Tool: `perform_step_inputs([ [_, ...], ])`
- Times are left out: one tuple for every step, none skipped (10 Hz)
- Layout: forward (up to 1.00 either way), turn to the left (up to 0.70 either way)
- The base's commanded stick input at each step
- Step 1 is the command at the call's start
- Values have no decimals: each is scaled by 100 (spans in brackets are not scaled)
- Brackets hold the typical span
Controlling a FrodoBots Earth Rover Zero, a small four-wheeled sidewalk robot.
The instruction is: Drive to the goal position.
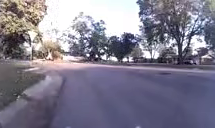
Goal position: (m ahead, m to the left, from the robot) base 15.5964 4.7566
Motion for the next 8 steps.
perform_step_inputs([
  [100, 10],
  [100, 25],
  [100, 24],
  [100, 19],
  [100, 15],
  [100, 10],
  [100, 6],
  [100, 40],
])
